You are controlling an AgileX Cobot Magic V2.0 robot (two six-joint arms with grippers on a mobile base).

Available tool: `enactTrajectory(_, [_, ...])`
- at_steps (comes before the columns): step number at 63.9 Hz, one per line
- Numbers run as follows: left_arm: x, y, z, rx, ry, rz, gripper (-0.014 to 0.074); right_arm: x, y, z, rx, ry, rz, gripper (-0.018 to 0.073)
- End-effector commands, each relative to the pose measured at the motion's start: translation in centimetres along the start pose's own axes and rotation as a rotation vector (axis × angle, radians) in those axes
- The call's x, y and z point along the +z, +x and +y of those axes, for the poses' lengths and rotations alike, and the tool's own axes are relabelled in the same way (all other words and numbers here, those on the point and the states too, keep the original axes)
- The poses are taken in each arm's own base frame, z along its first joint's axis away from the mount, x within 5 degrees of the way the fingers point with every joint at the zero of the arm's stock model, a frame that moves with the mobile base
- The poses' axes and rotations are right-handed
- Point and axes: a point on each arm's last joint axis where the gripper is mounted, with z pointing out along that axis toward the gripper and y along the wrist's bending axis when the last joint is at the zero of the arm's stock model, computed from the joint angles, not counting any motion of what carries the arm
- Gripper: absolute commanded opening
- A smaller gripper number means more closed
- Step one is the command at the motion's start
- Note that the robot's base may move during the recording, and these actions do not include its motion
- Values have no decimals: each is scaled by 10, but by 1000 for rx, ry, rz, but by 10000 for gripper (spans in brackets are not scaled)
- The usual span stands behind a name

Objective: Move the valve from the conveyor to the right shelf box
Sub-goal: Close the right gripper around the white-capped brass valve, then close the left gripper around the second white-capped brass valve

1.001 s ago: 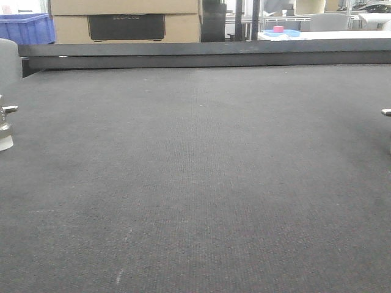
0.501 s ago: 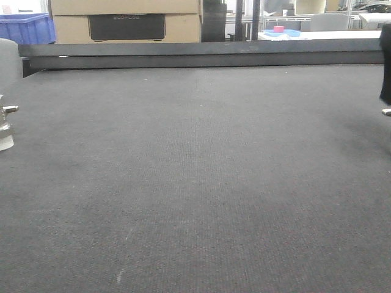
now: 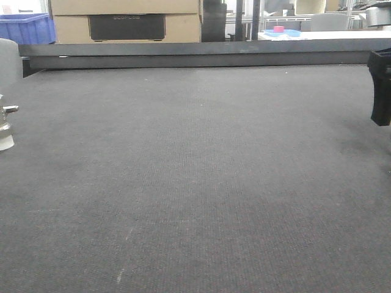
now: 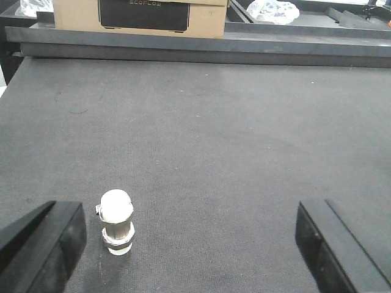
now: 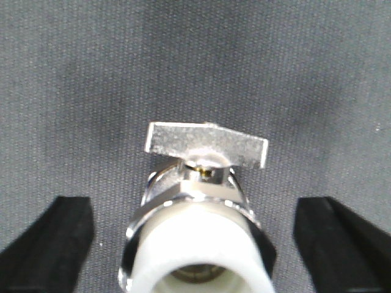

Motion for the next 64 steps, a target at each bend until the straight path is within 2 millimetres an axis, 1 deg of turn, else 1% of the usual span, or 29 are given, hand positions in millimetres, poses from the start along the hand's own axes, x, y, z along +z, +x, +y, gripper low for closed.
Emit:
enactTrajectory(1, [-1,-3,-1,-4,7,-10,601,1,-2,-1,-20,15,-9,405])
enactTrajectory(6, [-1,-3,-1,-4,7,-9,601,1,-1,-2,-25,22,3,246])
enactTrajectory(7, [-1,-3,-1,-4,7,-7,601,1,-1,-2,-26,23,3,192])
enactTrajectory(9, [-1,-2,-1,-4,7,-3,601,0,-1,-2,-27,25,6,118])
enactTrajectory(10, [-1,-2,-1,-4,8,0,601,-1,0,-2,-29,29,6,61])
enactTrajectory(15, [-1,0,-1,-4,9,17,601,-4,1,-3,-38,44,4,-122])
enactTrajectory(16, [-1,0,-1,-4,10,22,601,-4,1,-3,-38,44,2,-172])
enactTrajectory(22, [-1,3,-1,-4,13,53,601,-16,1,-3,-39,49,-44,-154])
enactTrajectory(28, [-1,4,-2,-4,14,67,601,-38,3,-1,-35,47,-125,-154])
enactTrajectory(35, [3,-3,-2,-3,17,94,601,-70,11,4,-25,32,-232,-154])
enactTrajectory(39, [10,-10,-2,0,19,143,599,-85,18,7,-14,11,-286,-154])
enactTrajectory(43, [17,-18,-2,9,13,201,599,-96,25,10,-4,-9,-334,-154])
enactTrajectory(52, [45,-32,6,16,-60,405,599,-109,49,16,-1,-24,-388,-154])
enactTrajectory(56, [64,-40,11,32,-100,494,599,-111,61,17,-1,-24,-388,-154])
enactTrajectory(57, [71,-41,13,38,-107,518,599,-111,63,17,-1,-24,-389,-154])
enactTrajectory(63, [97,-50,18,62,-135,585,599,-114,73,18,-2,-24,-396,-154])
enactTrajectory(64, [105,-50,19,66,-140,605,599,-116,74,18,-2,-24,-400,-154])
